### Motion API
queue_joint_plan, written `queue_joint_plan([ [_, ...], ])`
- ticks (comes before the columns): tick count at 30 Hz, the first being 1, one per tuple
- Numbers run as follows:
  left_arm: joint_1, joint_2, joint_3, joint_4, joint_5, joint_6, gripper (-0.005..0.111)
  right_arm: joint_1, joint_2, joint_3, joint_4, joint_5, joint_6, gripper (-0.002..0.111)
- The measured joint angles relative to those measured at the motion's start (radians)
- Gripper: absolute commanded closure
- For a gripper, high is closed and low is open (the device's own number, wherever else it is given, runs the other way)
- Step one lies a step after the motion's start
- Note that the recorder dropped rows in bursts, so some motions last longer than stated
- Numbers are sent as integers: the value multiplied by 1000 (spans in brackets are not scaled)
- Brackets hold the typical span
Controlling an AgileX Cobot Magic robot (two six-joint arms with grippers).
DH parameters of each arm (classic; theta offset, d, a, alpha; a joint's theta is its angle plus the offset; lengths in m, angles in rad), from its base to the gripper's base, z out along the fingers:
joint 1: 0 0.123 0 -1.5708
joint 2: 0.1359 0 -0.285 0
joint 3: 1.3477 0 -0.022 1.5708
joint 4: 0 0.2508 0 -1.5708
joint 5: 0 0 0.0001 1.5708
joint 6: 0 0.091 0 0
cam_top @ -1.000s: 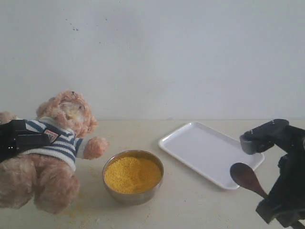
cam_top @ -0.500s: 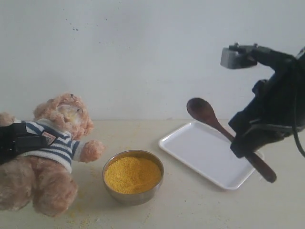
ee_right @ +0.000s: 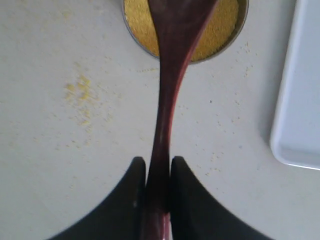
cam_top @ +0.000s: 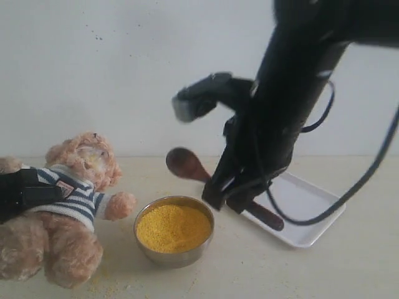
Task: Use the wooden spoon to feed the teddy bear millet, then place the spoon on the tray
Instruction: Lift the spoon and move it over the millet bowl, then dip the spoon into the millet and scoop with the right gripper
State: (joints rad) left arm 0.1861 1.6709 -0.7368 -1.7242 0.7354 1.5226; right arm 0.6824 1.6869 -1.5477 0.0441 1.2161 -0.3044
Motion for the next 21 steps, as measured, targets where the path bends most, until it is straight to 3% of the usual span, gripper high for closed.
queue_joint_plan([
  [10, 0, 0, -10, 0, -55, 7, 103, 206, 191, -4, -521, 3, 103, 109],
  [16, 0, 0, -12, 0, -55, 7, 103, 274, 269, -6, -861, 3, 104, 109],
  [21, 0, 0, -12, 0, -51, 7, 103, 294, 329, -6, -980, 1, 17, 109],
])
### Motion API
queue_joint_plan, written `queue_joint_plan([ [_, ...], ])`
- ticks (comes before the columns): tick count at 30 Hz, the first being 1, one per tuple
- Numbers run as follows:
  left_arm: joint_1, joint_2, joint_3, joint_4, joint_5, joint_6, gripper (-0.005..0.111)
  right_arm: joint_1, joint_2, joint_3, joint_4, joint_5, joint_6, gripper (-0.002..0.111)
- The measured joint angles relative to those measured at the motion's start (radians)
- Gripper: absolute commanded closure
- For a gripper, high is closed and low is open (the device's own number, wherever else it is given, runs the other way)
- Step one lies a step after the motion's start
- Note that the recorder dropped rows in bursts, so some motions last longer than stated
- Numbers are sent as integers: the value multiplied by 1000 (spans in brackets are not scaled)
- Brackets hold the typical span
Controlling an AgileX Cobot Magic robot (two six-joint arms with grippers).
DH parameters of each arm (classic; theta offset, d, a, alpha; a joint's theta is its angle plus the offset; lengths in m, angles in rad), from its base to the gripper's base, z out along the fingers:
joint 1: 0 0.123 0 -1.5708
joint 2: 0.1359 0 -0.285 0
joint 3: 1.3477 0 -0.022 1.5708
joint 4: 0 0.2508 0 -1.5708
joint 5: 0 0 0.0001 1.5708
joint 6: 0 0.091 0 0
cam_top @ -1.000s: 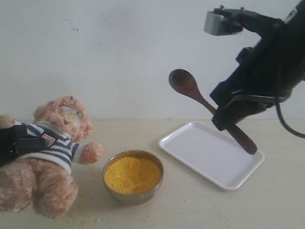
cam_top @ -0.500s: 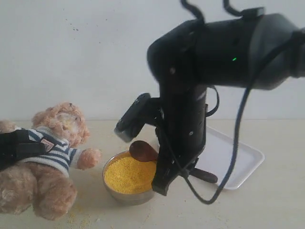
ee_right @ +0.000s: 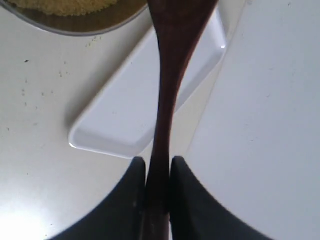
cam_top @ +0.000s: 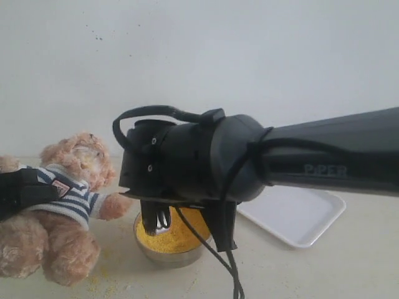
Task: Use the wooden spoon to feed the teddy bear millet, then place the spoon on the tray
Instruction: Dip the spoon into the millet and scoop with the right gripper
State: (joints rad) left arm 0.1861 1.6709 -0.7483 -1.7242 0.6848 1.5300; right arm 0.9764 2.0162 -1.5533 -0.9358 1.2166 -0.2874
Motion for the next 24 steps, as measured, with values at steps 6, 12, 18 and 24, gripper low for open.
queue_joint_plan([
  [6, 0, 0, 0, 0, 4, 0, 103, 10, 30, 0, 1, -38, -71, 109],
  [12, 0, 0, 0, 0, 4, 0, 103, 10, 59, 0, 23, -46, -121, 109],
  [18, 0, 0, 0, 0, 4, 0, 103, 10, 77, 0, 73, -48, -149, 109],
  [24, 0, 0, 0, 0, 8, 0, 103, 10, 79, 0, 122, -54, -163, 109],
])
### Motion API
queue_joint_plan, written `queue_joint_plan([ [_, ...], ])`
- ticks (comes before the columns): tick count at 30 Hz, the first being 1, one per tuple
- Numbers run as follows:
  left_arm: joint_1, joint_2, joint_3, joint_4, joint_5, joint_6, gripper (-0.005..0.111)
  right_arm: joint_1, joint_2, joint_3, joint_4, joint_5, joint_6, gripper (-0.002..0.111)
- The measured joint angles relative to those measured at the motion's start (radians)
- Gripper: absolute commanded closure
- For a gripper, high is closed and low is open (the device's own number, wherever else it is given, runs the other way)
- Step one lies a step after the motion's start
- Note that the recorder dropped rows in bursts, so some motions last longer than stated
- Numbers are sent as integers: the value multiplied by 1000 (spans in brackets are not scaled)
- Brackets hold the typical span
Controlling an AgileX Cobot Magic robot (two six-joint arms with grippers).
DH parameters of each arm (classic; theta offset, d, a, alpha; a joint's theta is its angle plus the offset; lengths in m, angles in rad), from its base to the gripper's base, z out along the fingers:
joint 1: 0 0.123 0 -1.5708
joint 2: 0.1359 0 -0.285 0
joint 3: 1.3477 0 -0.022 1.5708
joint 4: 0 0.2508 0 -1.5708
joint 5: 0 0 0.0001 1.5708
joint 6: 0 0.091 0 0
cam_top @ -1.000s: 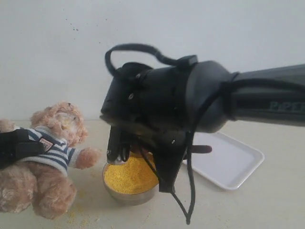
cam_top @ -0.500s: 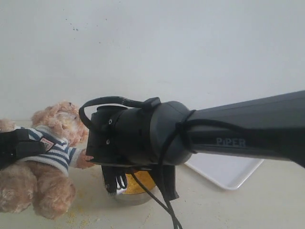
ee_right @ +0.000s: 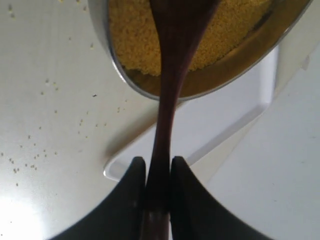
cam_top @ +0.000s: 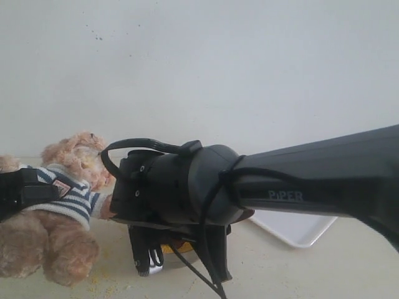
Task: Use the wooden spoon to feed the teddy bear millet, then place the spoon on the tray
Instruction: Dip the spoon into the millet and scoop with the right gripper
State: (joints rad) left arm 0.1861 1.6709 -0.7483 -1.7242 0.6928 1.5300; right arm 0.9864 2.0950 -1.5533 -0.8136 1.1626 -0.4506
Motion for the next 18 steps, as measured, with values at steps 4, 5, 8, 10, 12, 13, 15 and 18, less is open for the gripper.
queue_joint_plan([
  [4, 0, 0, 0, 0, 12, 0, 103, 0, 0, 0, 14, 0, 0, 109],
  [5, 0, 0, 0, 0, 15, 0, 103, 0, 0, 0, 15, 0, 0, 109],
  [8, 0, 0, 0, 0, 15, 0, 103, 0, 0, 0, 15, 0, 0, 109],
  [10, 0, 0, 0, 0, 15, 0, 103, 0, 0, 0, 15, 0, 0, 109],
  [12, 0, 0, 0, 0, 15, 0, 103, 0, 0, 0, 15, 0, 0, 109],
  [13, 0, 0, 0, 0, 15, 0, 103, 0, 0, -8, 22, 0, -2, 109],
  [15, 0, 0, 0, 0, 15, 0, 103, 0, 0, -38, 67, -2, -21, 109],
  [18, 0, 0, 0, 0, 15, 0, 103, 0, 0, -111, 147, -7, -66, 109],
])
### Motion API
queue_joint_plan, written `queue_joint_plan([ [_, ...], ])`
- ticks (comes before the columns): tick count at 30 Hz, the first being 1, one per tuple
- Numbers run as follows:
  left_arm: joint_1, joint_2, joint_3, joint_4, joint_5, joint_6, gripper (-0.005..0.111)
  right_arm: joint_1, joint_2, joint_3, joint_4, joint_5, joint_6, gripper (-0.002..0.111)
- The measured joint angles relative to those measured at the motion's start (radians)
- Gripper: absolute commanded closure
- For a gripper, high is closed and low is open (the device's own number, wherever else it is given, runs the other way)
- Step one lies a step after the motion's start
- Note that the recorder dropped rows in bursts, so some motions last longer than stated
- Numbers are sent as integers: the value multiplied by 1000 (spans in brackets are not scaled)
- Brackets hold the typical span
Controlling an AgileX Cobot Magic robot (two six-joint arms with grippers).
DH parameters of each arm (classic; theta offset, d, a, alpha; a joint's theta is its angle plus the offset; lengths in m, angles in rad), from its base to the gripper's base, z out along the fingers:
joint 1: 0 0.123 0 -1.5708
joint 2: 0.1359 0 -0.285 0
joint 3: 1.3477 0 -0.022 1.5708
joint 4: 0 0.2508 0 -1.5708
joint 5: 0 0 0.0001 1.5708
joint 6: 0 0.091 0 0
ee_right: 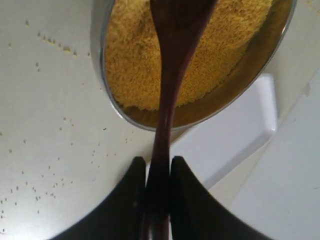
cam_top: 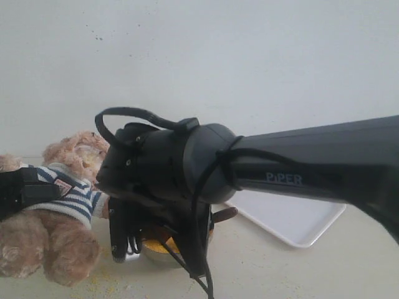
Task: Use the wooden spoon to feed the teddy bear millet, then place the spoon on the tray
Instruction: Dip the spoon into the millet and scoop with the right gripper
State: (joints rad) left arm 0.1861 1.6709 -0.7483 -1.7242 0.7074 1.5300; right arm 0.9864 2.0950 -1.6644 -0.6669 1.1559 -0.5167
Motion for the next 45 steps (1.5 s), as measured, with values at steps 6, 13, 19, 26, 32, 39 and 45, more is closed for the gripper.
queue_joint_plan([
  [6, 0, 0, 0, 0, 2, 0, 103, -40, 0, -23, 112, 6, -13, 109],
  [13, 0, 0, 0, 0, 3, 0, 103, -137, 0, -25, 272, 17, -41, 109],
  [19, 0, 0, 0, 0, 3, 0, 103, -154, 0, -27, 361, 26, -98, 109],
  [26, 0, 0, 0, 0, 3, 0, 103, -180, 0, -27, 395, 27, -107, 109],
  [32, 0, 0, 0, 0, 3, 0, 103, -251, 0, -27, 529, 32, -109, 109],
  [39, 0, 0, 0, 0, 3, 0, 103, -320, 0, -27, 674, 32, -111, 109],
  [45, 0, 0, 0, 0, 3, 0, 103, -373, 0, -139, 834, 56, -111, 109],
])
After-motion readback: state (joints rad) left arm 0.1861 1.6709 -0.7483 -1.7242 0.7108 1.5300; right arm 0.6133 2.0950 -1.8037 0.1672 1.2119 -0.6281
